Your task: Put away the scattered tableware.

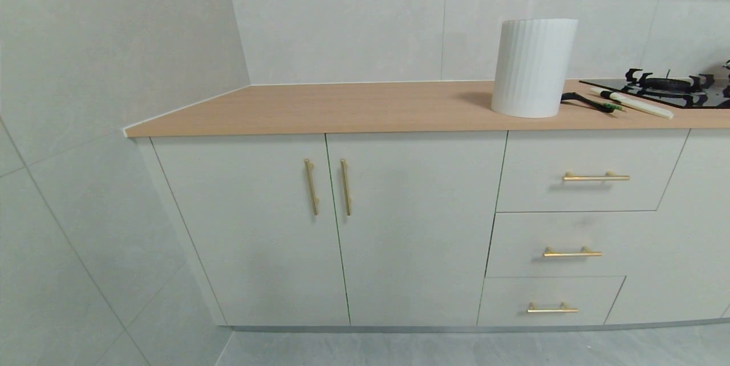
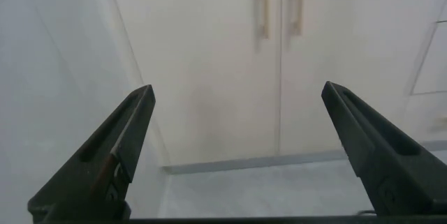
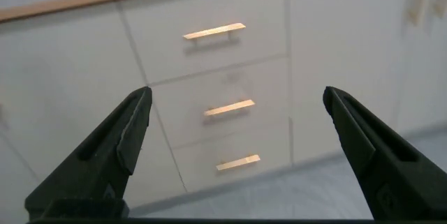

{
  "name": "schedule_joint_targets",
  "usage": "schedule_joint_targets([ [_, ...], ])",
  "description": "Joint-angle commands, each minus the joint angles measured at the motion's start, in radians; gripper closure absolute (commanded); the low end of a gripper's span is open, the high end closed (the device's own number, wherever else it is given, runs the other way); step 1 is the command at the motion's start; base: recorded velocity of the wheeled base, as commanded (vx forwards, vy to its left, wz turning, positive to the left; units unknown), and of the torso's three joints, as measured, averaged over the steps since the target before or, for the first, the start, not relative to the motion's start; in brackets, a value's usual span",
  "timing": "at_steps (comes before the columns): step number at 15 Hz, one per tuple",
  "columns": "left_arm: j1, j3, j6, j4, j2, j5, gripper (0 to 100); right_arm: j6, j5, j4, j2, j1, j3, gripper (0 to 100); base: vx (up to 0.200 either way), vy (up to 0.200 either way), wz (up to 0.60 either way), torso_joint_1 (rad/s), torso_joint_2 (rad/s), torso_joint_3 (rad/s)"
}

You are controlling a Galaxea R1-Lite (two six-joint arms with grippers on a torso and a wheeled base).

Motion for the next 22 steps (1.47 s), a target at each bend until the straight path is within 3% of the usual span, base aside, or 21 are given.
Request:
schedule_joint_targets([
  [1, 0.001, 0.004, 0.007, 0.001, -0.003, -0.052, 0, -0.028, 0.110, 0.066, 0.002, 0.000, 0.049, 0, 0.000, 0.000, 0.00, 0.000, 0.00, 0.000],
  [5, 0.001, 0.004, 0.010, 0.001, -0.003, -0.058, 0, -0.074, 0.170, 0.108, 0.003, 0.000, 0.048, 0, 0.000, 0.000, 0.00, 0.000, 0.00, 0.000],
  [7, 0.001, 0.005, 0.036, 0.003, -0.003, -0.054, 0, -0.071, 0.180, 0.106, 0.002, 0.000, 0.048, 0, 0.000, 0.000, 0.00, 0.000, 0.00, 0.000],
  [11, 0.001, 0.004, 0.024, 0.001, -0.003, -0.051, 0, -0.072, 0.182, 0.106, 0.002, 0.000, 0.048, 0, 0.000, 0.000, 0.00, 0.000, 0.00, 0.000],
  [14, 0.001, 0.001, -0.067, -0.004, -0.003, -0.060, 0, -0.071, 0.182, 0.106, 0.002, 0.000, 0.048, 0, 0.000, 0.000, 0.00, 0.000, 0.00, 0.000],
  [16, 0.001, 0.001, -0.073, -0.004, -0.003, -0.061, 0, -0.071, 0.182, 0.106, 0.002, 0.000, 0.048, 0, 0.000, 0.000, 0.00, 0.000, 0.00, 0.000],
  [19, 0.001, -0.001, -0.162, 0.001, -0.003, -0.021, 0, -0.071, 0.182, 0.106, 0.002, 0.000, 0.048, 0, 0.000, 0.000, 0.00, 0.000, 0.00, 0.000],
  [20, 0.001, -0.001, -0.148, 0.009, -0.003, 0.049, 0, -0.071, 0.182, 0.106, 0.002, 0.000, 0.048, 0, 0.000, 0.000, 0.00, 0.000, 0.00, 0.000],
  [21, 0.001, -0.001, -0.136, 0.013, -0.003, 0.049, 0, -0.071, 0.182, 0.106, 0.002, 0.000, 0.048, 0, 0.000, 0.000, 0.00, 0.000, 0.00, 0.000],
  [22, 0.001, -0.007, -0.102, 0.030, -0.003, 0.002, 0, -0.069, 0.182, 0.106, 0.002, 0.000, 0.048, 0, 0.000, 0.000, 0.00, 0.000, 0.00, 0.000],
])
